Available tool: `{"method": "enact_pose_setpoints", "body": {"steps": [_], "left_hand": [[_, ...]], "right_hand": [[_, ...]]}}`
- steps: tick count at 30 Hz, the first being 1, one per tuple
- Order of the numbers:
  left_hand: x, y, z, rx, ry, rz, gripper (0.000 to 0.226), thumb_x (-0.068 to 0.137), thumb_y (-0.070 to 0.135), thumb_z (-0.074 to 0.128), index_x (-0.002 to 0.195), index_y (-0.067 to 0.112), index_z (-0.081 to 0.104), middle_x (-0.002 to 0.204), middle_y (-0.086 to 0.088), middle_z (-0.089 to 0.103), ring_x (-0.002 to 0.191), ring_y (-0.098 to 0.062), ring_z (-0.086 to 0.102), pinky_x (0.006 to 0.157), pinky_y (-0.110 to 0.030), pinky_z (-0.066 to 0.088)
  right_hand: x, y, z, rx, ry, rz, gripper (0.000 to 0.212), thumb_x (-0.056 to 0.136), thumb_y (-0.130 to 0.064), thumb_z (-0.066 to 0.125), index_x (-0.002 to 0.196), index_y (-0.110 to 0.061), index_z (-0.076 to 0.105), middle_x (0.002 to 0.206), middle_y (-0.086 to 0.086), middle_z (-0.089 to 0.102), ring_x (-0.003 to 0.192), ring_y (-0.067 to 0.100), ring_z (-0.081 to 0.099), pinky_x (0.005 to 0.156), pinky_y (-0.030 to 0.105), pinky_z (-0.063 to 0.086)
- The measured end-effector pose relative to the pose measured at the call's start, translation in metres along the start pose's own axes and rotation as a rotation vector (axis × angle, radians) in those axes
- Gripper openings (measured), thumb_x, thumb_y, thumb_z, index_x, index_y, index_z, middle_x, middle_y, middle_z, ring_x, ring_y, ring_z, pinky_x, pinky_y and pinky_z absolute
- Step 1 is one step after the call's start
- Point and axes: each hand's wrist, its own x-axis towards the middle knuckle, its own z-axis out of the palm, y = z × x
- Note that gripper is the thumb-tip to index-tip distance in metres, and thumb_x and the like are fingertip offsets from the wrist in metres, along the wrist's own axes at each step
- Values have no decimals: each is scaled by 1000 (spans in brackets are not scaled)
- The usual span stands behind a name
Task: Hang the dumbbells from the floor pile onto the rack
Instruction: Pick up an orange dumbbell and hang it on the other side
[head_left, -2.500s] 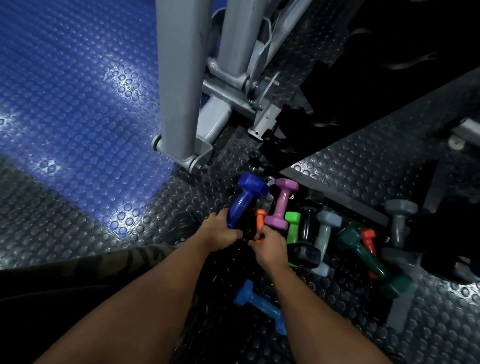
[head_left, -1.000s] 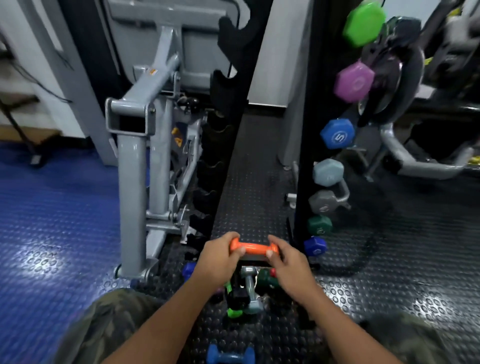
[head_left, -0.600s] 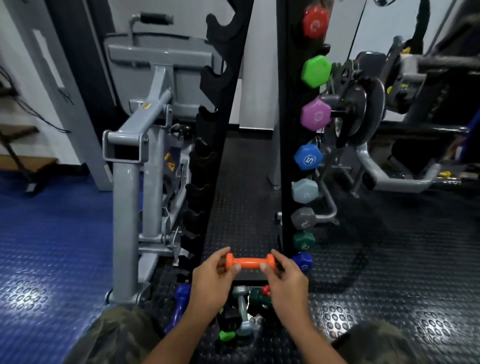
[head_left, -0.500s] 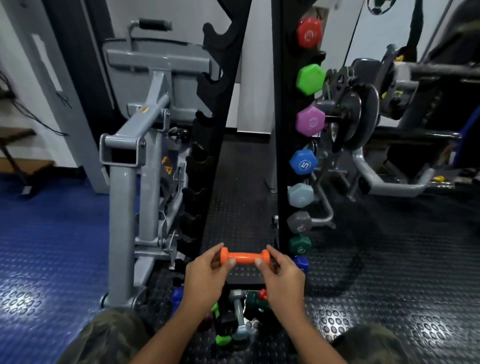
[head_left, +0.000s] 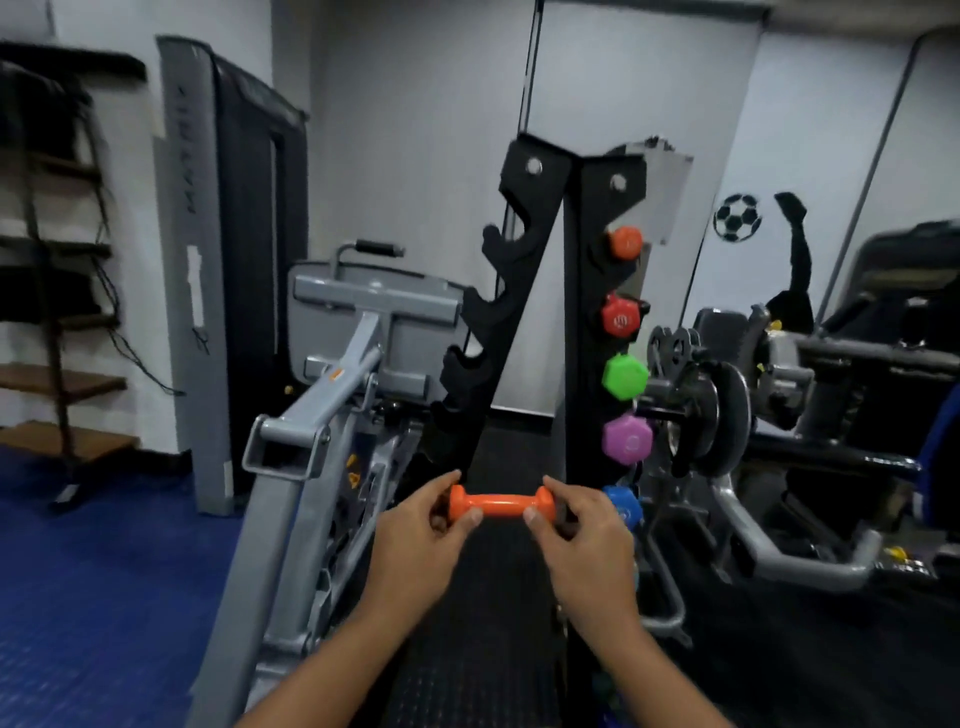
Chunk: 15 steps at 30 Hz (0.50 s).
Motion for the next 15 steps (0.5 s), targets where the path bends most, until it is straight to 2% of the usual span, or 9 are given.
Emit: {"method": "enact_pose_setpoints", "body": {"steps": [2,4,5,8,12,15], "left_hand": [[28,21,-11,-57,34,24,50,87,30,85,135,32,69,95,16,74,82,6,68,76,-11,53],[59,40,-23,-123,53,51,51,87,26,85,135,32,69,100,14,76,85,5,71,84,-20,59],[74,50,-29,-136,68,70,50,87,25,85,134,32,69,101,14,77,86,3,72,87,-24,60],[123,79,-48,-170,88,109,47,90,25,81,136,30,69,104,16,75,90,8,70,87,-15,55],[189,112,-64,-186,110,164,43,95,31,75,137,30,68,109,10,75,97,-7,72,96,-35,58],[234,127,-64,-240,89,148,42,91,31,74,133,27,70,119,9,75,107,-11,72,104,-40,55]], "right_hand": [[35,-28,-8,-24,9,-90,37,87,-21,85,123,-22,75,108,-9,64,99,-10,60,82,1,43],[67,-56,-16,-38,-13,-151,33,86,-20,85,117,-24,74,107,-8,65,97,-12,59,78,0,40],[82,-70,-20,-34,-27,-168,32,85,-21,85,114,-27,73,107,-9,67,94,-9,61,76,1,42],[118,-110,-29,51,-41,-194,34,83,-22,87,109,-34,68,103,-15,72,81,0,68,72,8,48],[155,-147,-27,145,0,-244,34,85,-19,86,110,-34,68,103,-15,73,76,5,72,68,15,54],[178,-158,-18,177,45,-259,38,83,-19,88,111,-33,67,103,-13,72,78,4,73,68,13,53]]}}
